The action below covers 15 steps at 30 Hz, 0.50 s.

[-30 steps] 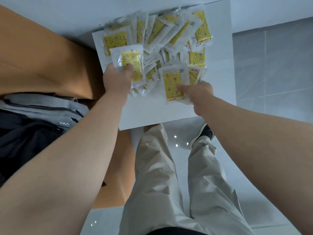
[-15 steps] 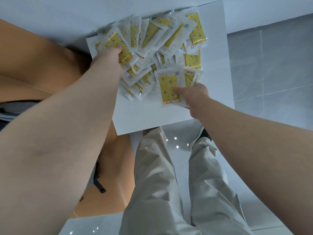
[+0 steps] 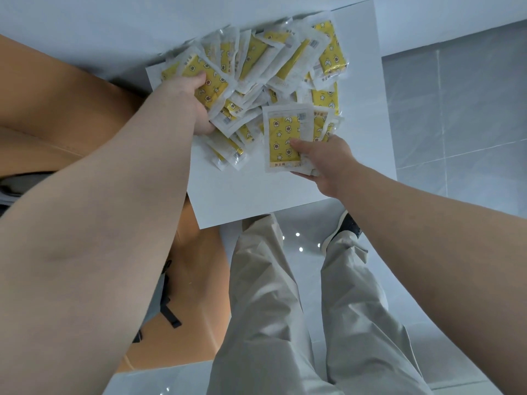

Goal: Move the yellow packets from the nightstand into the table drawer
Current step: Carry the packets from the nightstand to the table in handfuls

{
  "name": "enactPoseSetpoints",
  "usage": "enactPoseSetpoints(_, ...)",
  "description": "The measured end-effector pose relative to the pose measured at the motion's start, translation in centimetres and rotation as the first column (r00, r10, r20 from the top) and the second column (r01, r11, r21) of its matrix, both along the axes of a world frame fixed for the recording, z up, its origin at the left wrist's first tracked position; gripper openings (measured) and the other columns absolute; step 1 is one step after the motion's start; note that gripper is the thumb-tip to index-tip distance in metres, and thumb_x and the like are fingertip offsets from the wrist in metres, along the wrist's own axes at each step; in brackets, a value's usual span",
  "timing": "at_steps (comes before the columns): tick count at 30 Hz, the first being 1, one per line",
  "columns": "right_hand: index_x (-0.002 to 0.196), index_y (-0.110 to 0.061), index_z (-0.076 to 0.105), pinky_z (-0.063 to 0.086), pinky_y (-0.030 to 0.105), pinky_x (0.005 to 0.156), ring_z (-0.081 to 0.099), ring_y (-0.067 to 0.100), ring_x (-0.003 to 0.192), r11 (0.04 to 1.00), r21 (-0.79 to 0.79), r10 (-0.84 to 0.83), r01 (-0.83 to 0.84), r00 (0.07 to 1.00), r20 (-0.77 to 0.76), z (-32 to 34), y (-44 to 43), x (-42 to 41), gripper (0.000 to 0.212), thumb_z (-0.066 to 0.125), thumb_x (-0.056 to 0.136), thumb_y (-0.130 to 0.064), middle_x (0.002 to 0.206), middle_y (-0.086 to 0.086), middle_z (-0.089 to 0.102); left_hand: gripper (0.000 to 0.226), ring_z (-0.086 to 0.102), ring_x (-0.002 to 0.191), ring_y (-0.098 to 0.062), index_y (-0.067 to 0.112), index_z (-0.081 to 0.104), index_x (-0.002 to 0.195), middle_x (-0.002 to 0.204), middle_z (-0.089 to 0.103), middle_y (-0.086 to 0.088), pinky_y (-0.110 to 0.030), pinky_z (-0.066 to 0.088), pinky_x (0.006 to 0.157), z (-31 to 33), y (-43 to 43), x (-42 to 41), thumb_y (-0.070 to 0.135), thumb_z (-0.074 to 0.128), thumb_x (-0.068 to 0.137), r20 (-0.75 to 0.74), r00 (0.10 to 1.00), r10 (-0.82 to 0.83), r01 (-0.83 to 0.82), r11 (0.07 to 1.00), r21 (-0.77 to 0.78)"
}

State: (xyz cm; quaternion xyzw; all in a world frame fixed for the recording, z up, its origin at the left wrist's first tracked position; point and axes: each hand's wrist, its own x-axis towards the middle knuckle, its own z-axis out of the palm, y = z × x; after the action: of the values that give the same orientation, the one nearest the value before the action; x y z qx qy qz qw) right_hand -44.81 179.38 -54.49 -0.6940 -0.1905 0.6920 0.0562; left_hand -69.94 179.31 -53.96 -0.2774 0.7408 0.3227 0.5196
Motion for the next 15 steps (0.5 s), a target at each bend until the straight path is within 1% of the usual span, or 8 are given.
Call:
enactPoseSetpoints(1,0.112,-0.017,0.063,0.064,0.046,0.075,0.077,0.025,0.087,1.0,-0.001,0.002,-0.002,1.0,-0.005,0.1,0.0,0.1,0.034,0.081,0.084,-0.008,0.104,0.004,0.077,0.045,0.07,0.089,-0.04,0.021,0.064,0.105,0.102,0.073,-0.011,-0.059,0.055,0.083,0.0,0.0,0.1,0.022,0.091,0.069,0.016,0.996,0.087,-0.087,0.996,-0.004)
enactPoseSetpoints(6,0.11,-0.018,0.061,0.064,0.046,0.075,0.077,0.026,0.087,1.0,-0.002,-0.001,0.001,1.0,-0.028,1.2,-0.2,0.2,0.034,0.08,0.084,-0.006,0.104,0.004,0.077,0.022,0.072,0.089,-0.039,0.017,0.069,0.099,0.096,0.075,-0.009,-0.066,0.054,0.077,-0.7,-0.8,0.4,0.023,0.081,0.083,-0.033,0.996,0.082,-0.08,0.995,0.065)
enactPoseSetpoints(9,0.109,-0.018,0.06,0.064,0.045,0.074,0.077,0.025,0.087,1.0,0.007,0.002,-0.002,1.0,-0.022,2.2,-0.5,0.5,0.034,0.081,0.084,-0.007,0.104,0.004,0.076,0.013,0.071,0.099,-0.033,0.018,0.067,0.094,0.101,0.073,-0.005,-0.056,0.059,0.079,0.1,-1.7,0.6,0.029,0.074,0.09,-0.093,0.995,0.028,-0.018,0.995,0.102)
enactPoseSetpoints(11,0.107,-0.019,0.059,0.064,0.044,0.073,0.077,0.025,0.087,1.0,0.014,0.001,-0.001,1.0,-0.012,2.8,-0.6,0.6,0.033,0.08,0.084,-0.007,0.105,0.004,0.076,0.023,0.062,0.12,-0.03,0.02,0.064,0.118,0.125,0.065,-0.004,-0.045,0.059,0.083,1.4,-2.5,1.3,0.028,0.066,0.096,-0.145,0.982,-0.123,0.136,0.988,0.078)
enactPoseSetpoints(12,0.107,-0.019,0.059,0.064,0.043,0.072,0.077,0.025,0.087,1.0,0.016,0.002,-0.002,1.0,-0.009,3.2,-0.8,0.6,0.033,0.08,0.085,-0.007,0.105,0.004,0.076,0.042,0.054,0.13,-0.029,0.02,0.053,0.139,0.141,0.055,-0.003,-0.04,0.056,0.089,1.3,-2.9,1.8,0.024,0.063,0.098,-0.153,0.984,-0.095,0.109,0.991,0.082)
enactPoseSetpoints(13,0.107,-0.019,0.059,0.064,0.042,0.071,0.076,0.025,0.087,1.0,0.019,0.003,-0.003,1.0,-0.008,3.5,-0.9,0.7,0.032,0.08,0.085,-0.007,0.105,0.004,0.076,0.059,0.048,0.135,-0.027,0.023,0.036,0.154,0.15,0.045,0.0,-0.034,0.051,0.098,1.4,-3.2,1.9,0.02,0.059,0.1,-0.255,0.962,-0.103,0.126,0.989,0.076)
enactPoseSetpoints(14,0.106,-0.019,0.059,0.064,0.042,0.07,0.076,0.025,0.087,1.0,0.023,0.003,-0.003,1.0,-0.005,3.9,-1.0,0.7,0.032,0.08,0.085,-0.007,0.105,0.004,0.075,0.066,0.044,0.137,-0.024,0.025,0.025,0.158,0.152,0.039,0.004,-0.029,0.048,0.101,1.8,-3.6,2.0,0.019,0.057,0.101,-0.278,0.959,-0.049,0.088,0.987,0.131)
enactPoseSetpoints(15,0.106,-0.019,0.059,0.064,0.041,0.07,0.076,0.025,0.088,1.0,0.027,0.003,-0.003,1.0,-0.004,4.3,-1.1,0.8,0.032,0.08,0.085,-0.007,0.105,0.004,0.075,0.064,0.045,0.136,-0.021,0.026,0.026,0.158,0.151,0.039,0.007,-0.023,0.049,0.097,1.9,-4.0,2.0,0.021,0.056,0.102,-0.265,0.963,-0.043,0.079,0.989,0.127)
